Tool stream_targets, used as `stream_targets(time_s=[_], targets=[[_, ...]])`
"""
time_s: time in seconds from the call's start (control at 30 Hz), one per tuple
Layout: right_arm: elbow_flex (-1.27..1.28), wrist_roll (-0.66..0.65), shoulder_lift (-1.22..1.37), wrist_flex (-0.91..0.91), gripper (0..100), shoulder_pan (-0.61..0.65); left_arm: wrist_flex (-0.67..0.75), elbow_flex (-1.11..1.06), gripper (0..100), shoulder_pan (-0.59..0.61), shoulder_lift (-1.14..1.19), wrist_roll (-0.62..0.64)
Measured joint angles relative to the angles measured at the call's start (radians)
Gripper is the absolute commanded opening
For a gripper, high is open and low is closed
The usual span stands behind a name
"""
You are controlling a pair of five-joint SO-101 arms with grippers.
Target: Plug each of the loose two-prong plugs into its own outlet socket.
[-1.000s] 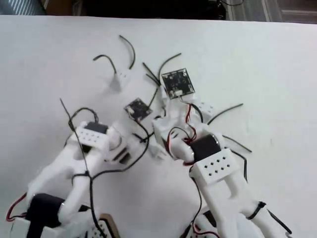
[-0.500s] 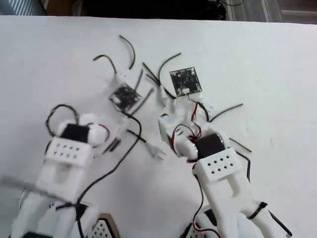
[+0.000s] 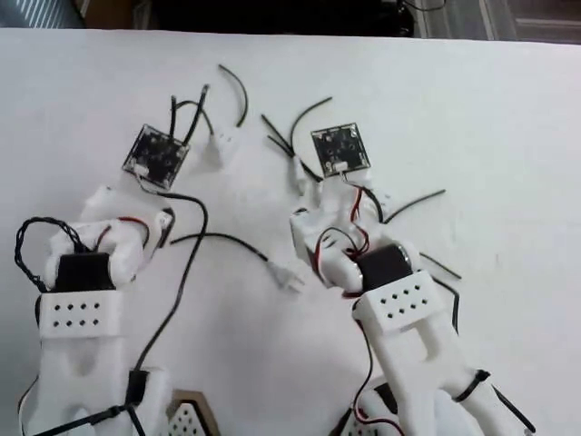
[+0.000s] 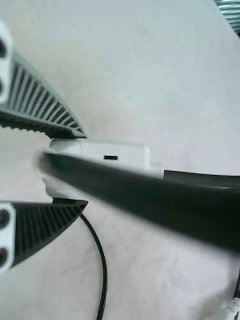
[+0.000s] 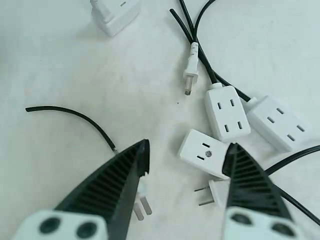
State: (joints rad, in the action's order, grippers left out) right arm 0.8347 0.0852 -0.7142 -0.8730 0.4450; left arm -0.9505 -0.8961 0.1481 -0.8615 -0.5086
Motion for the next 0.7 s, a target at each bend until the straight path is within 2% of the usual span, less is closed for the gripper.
stream_targets(time_s=[0.23, 0.57, 0.7], targets=[[0.0, 0.0, 0.0, 0.0, 23.7, 0.0, 0.126, -0.006, 2, 0.002, 0.078, 0.0], [0.0, 0.0, 0.0, 0.0, 23.7, 0.0, 0.135, 0.368, 3, 0.002, 0.697, 0.0], [0.0, 0.0, 0.0, 0.0, 23.7, 0.0, 0.137, 0.548, 16, 0.002, 0.959, 0.002]])
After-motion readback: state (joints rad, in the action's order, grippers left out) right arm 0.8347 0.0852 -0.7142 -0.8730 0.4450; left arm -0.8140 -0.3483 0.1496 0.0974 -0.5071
